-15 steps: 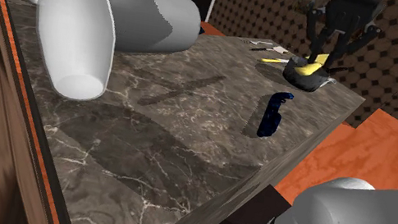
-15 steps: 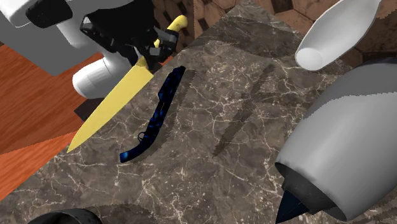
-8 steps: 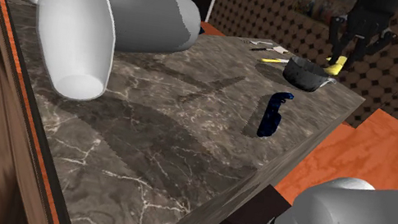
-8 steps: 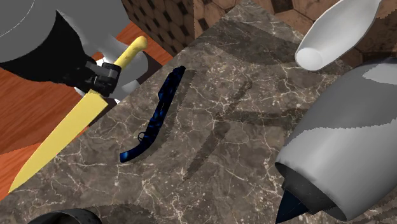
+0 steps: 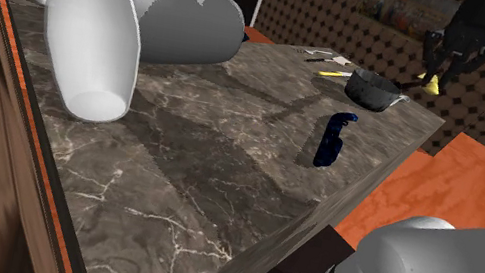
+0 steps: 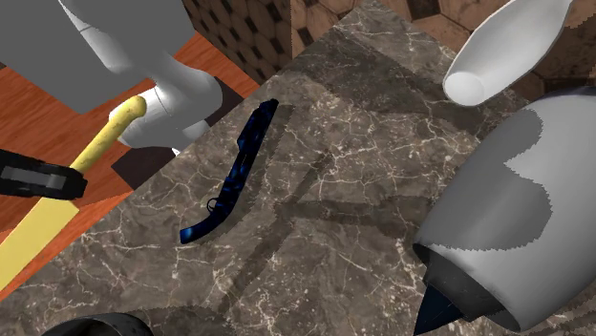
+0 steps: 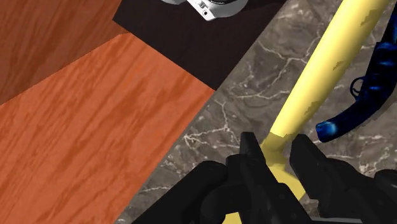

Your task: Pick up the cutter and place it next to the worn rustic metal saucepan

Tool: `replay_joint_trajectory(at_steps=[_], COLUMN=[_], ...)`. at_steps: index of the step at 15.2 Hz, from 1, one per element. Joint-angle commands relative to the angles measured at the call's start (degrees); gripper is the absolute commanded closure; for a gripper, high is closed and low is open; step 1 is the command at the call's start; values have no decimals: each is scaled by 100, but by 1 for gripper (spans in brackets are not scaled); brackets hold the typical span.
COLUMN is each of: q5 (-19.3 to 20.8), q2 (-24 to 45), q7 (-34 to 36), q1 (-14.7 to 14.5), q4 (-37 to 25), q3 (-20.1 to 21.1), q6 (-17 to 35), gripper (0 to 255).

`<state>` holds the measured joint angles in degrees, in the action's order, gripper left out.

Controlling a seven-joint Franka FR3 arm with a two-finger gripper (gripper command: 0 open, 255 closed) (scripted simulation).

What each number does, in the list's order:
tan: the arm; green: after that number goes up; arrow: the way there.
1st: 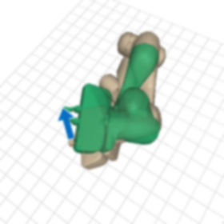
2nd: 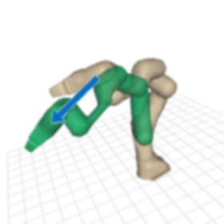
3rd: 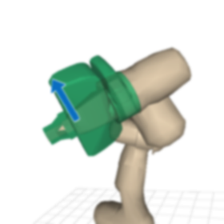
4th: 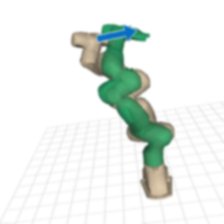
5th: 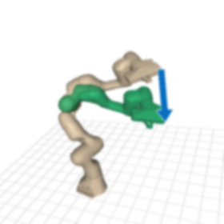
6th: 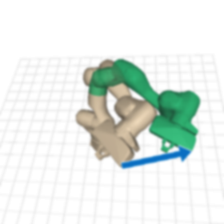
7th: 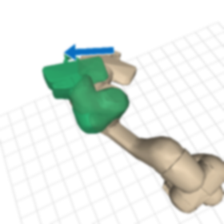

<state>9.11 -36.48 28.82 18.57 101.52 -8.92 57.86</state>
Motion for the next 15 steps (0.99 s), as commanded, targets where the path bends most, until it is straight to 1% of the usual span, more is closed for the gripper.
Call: replay_joint_trajectory(at_steps=[1,8,15], q5=[186,704,750], q2=[122,761,384], q7=[-304,-1446,-1290], q1=[8,32,76], q4=[-147,-745,145], q3=[-243,-1221,-1211], q6=[16,268,780], gripper=[255,255,255])
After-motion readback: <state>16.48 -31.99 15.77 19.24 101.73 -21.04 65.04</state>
